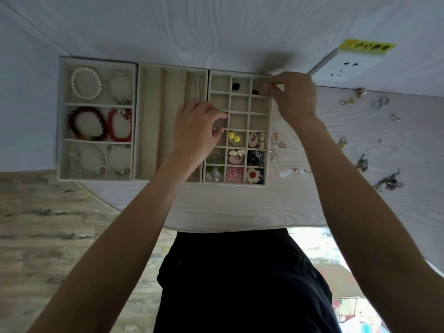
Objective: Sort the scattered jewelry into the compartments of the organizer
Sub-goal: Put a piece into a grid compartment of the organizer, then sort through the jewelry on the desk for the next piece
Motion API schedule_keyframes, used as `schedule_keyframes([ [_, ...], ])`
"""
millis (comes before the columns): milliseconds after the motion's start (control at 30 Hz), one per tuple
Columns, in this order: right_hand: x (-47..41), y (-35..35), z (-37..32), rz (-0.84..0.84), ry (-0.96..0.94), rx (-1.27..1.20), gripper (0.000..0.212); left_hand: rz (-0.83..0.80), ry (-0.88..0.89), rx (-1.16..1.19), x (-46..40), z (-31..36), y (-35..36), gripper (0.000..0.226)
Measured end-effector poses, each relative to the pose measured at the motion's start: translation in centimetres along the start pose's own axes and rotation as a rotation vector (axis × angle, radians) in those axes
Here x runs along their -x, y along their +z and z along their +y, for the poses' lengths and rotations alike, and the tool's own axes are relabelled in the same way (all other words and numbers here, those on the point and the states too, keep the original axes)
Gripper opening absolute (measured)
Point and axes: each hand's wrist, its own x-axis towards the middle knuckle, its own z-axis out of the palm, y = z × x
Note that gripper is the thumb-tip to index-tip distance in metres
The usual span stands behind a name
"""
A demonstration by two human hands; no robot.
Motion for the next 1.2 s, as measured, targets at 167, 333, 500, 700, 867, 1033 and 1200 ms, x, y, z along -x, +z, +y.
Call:
schedule_keyframes([
  [167, 5.8, -3.3, 2.7, 0.289, 0.075, -0.240, 0.024, 0.052, 0.017, 0.028, 0.7, 2.1, -1.1, 0.029],
  [333, 13.1, -2.5, 9.3, 0.275, 0.159, 0.014, 0.029, 0.006, 0.152, 0.214, 2.0, 8.6, 0.4, 0.028],
  [500, 17.4, 0.0, 14.8, -0.057, 0.155, 0.085, 0.051, -0.172, 0.145, 0.125, 2.7, 15.1, 5.2, 0.026],
  [700, 17.6, -0.1, 17.0, -0.037, 0.003, -0.021, 0.049, -0.244, 0.108, -0.033, 4.1, 17.1, 8.8, 0.028],
  [867, 15.8, -2.0, 18.5, -0.024, 0.026, -0.080, 0.042, -0.190, 0.042, -0.010, 4.3, 17.2, 10.3, 0.029],
  [1033, 15.2, -3.4, 19.3, 0.036, -0.039, -0.037, 0.039, -0.081, 0.033, 0.142, 4.7, 16.9, 11.0, 0.038],
  [1200, 15.8, -1.9, 18.0, 0.006, -0.234, 0.027, 0.027, 0.008, -0.006, 0.198, 5.4, 16.8, 11.0, 0.044],
])
